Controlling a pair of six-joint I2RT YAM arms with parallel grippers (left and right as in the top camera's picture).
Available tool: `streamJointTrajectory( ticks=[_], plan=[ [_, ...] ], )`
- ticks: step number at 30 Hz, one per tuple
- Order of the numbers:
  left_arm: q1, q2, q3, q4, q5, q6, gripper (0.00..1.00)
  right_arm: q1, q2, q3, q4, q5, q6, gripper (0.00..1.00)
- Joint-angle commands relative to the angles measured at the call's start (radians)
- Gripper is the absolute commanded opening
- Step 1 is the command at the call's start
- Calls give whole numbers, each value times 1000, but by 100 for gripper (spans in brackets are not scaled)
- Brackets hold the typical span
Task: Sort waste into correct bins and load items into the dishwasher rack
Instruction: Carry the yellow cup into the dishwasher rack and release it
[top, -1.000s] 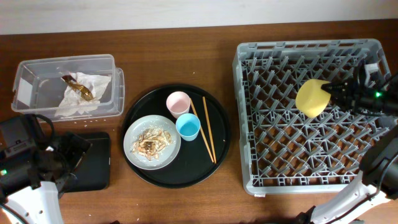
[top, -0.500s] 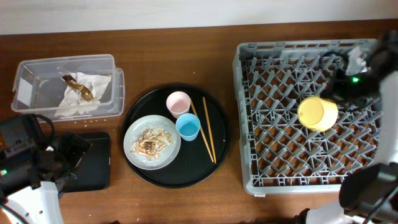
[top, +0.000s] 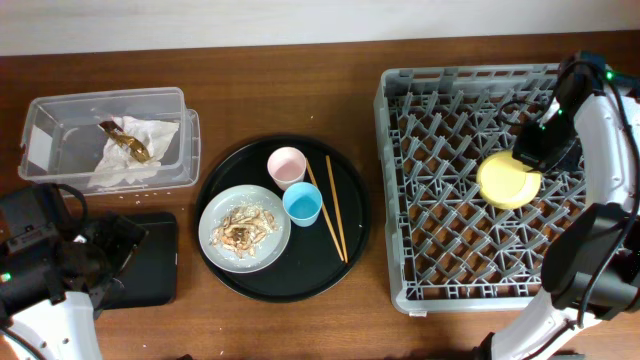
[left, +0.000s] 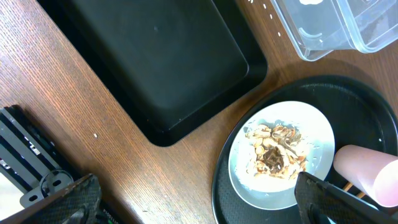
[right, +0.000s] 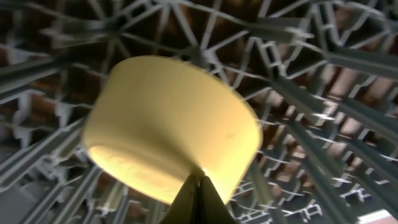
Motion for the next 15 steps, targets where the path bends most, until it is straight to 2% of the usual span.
streamJointTrajectory(
  ticks=[1,3,6,8,9,11,12,15],
  plan=[
    [3,-3,3,2,0,-10,99,-37,14,-2,11,89,12,4],
    [3,-3,3,2,0,-10,99,-55,14,-2,9,85,12,4],
    [3,-3,3,2,0,-10,99,-54,-40,20,4,-36,2,4],
    [3,-3,3,2,0,-10,99,-44,-91,23,-14,-304,-155,4],
    [3,-3,3,2,0,-10,99,-29,-90,21,-37,-310,-158,4],
    [3,-3,3,2,0,-10,99,19,-69,-28,-31,-220,-137,4],
    [3,-3,3,2,0,-10,99,31,-50,-57,-12,-119,-56,4],
    [3,-3,3,2,0,-10,99,30,-18,-69,30,61,43,4]
  ],
)
